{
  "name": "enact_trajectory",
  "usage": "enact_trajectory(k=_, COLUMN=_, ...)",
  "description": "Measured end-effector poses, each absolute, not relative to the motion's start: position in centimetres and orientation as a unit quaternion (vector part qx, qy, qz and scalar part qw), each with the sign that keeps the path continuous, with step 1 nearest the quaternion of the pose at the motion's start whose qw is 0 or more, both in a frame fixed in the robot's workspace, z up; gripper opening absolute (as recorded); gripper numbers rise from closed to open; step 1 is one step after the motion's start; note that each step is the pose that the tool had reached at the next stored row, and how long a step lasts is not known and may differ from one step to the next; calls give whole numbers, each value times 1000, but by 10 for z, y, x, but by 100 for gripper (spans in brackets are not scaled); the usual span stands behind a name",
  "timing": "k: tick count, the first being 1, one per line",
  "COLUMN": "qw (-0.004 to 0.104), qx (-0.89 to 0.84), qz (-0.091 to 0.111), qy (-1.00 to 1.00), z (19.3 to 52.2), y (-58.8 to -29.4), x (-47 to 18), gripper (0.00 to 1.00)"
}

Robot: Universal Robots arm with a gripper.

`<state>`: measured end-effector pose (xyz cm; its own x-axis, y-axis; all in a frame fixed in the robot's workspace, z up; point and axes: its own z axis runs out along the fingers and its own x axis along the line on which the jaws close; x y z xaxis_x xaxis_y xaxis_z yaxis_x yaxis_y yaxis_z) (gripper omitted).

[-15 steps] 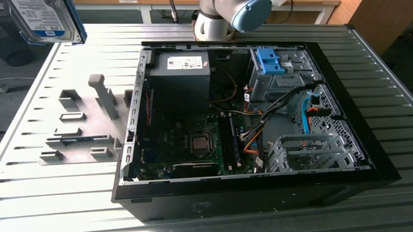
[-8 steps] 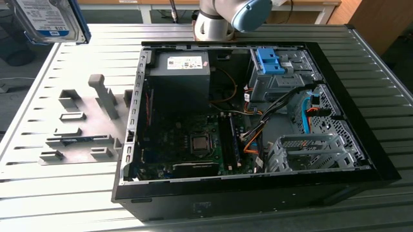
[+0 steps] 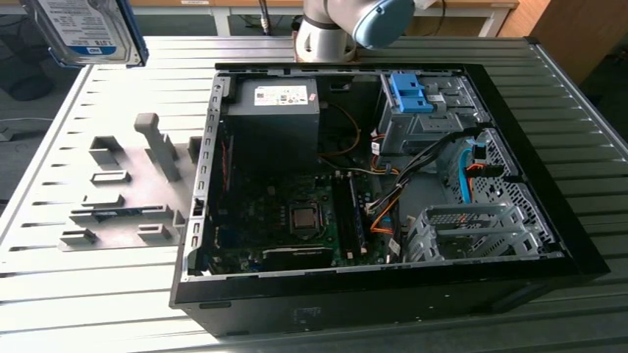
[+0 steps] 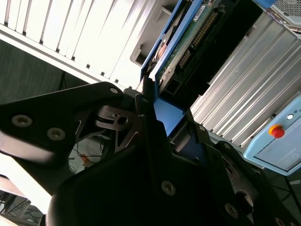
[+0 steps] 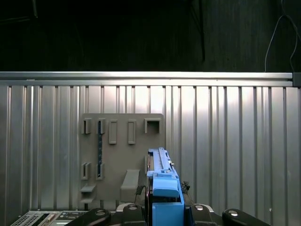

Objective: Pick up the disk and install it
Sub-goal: 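Pick up the disk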

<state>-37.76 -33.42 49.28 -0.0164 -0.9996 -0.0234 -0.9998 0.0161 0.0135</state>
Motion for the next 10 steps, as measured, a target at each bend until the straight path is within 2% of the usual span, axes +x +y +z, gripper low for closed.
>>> enact_trajectory(k=10, qw=4, qx=-701, qz=13, qy=713, z=493, y=-334, x=-358, gripper=37)
